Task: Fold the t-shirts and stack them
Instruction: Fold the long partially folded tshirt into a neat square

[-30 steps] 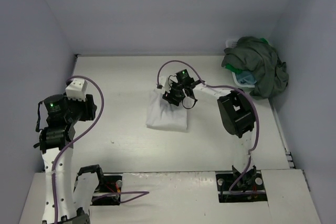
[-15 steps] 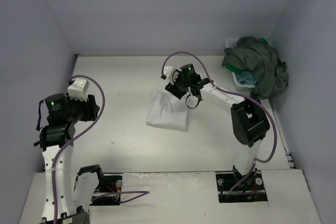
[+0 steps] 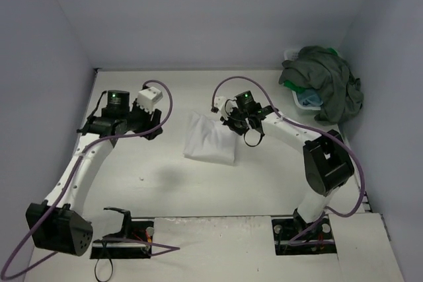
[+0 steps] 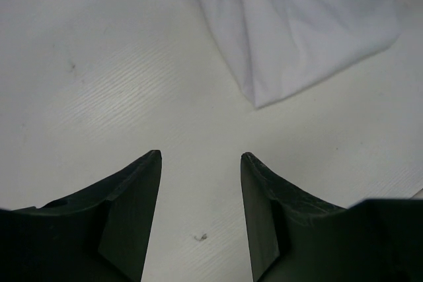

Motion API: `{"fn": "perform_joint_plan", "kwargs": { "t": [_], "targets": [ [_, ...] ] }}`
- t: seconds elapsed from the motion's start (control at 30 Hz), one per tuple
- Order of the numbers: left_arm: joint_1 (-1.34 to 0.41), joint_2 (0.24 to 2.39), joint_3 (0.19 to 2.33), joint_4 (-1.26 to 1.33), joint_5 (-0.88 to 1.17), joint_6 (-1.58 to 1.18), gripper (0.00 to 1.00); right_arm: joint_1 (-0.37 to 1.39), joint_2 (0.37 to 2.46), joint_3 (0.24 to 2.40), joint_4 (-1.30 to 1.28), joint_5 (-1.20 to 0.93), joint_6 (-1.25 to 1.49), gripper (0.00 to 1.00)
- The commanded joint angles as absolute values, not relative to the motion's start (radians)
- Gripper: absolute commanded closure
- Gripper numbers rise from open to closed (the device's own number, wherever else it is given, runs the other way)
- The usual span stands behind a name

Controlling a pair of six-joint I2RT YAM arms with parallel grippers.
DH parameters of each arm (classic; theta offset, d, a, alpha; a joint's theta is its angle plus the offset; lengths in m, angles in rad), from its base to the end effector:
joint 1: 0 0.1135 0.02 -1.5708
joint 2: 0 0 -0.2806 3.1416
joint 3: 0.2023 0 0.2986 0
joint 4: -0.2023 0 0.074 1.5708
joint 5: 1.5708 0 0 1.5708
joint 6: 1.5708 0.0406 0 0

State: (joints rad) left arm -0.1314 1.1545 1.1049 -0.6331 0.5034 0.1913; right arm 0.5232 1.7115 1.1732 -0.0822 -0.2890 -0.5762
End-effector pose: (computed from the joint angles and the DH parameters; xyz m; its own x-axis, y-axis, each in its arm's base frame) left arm 0.2816 -0.0570 0.3464 -0.5217 0.2369 -0.8196 0.5959 0.7887 -0.1513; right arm 0.3694 0.2264 0.2272 -0.0520 -0.6329 -0.7725 -0.8444 0.4408 -0.3043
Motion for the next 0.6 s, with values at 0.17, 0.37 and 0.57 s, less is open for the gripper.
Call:
{"fn": "perform_joint_plan", "kwargs": {
  "t": [0.17, 0.37, 0.57],
  "targets": [
    [-0.31, 1.288, 1.187, -0.393, 0.515, 0.183, 0.56, 0.499, 1.773, 1.135, -0.095, -0.394, -0.557, 1.0],
    [-0.382, 1.387, 1.184, -0.29, 0.512, 0.195, 0.64, 0.483, 1.827, 1.141, -0.092, -0.406, -0.56, 1.0],
    [-0.393, 1.447, 1.18, -0.223, 0.528, 0.189, 0.66, 0.466, 1.847, 1.137, -0.089, -0.413, -0.558, 1.0]
  ]
}}
